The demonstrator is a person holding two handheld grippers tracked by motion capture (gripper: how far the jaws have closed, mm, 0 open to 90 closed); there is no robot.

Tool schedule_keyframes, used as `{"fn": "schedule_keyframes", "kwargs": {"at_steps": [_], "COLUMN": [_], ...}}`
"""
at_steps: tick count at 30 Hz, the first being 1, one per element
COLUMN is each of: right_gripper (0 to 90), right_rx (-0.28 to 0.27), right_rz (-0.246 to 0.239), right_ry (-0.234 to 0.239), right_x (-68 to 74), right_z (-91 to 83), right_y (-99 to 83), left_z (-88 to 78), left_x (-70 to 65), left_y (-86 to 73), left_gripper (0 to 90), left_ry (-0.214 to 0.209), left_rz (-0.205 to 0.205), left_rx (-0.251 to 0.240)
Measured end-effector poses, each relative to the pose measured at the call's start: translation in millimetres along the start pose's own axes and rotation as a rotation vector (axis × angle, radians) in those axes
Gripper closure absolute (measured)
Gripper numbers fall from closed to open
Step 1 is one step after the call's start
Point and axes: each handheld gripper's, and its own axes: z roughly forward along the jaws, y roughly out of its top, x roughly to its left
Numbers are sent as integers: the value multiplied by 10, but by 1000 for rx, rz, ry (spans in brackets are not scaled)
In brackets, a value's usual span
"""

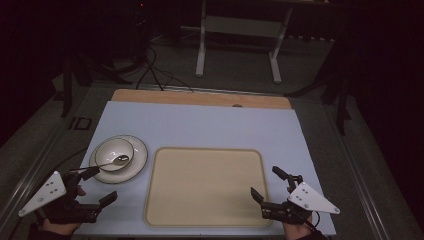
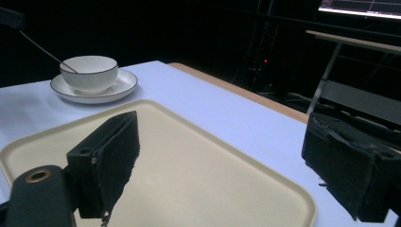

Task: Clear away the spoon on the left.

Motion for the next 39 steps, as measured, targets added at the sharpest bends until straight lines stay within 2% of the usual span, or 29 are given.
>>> {"fn": "schedule_keyframes", "kwargs": {"at_steps": [6, 11, 15, 23, 33, 39], "right_gripper": [121, 121, 120, 120, 120, 121], "right_rx": [6, 15, 21, 20, 19, 7], "right_rz": [-22, -31, -29, -33, -34, -31], "right_ry": [-8, 2, -8, 4, 8, 45], "right_x": [53, 81, 73, 84, 98, 113], "right_z": [-13, -5, -2, -7, -4, -1], "right_y": [19, 24, 24, 33, 44, 51], "left_z": [-13, -5, 9, 4, 11, -9], "left_x": [-17, -30, -32, -35, -27, 36], "left_y": [5, 10, 9, 47, 210, 337], "left_gripper": [51, 57, 58, 60, 79, 98], "left_ry": [24, 26, 26, 25, 12, 18], "left_rz": [4, 9, 15, 6, 8, -7], "left_rx": [14, 23, 38, 50, 59, 49]}}
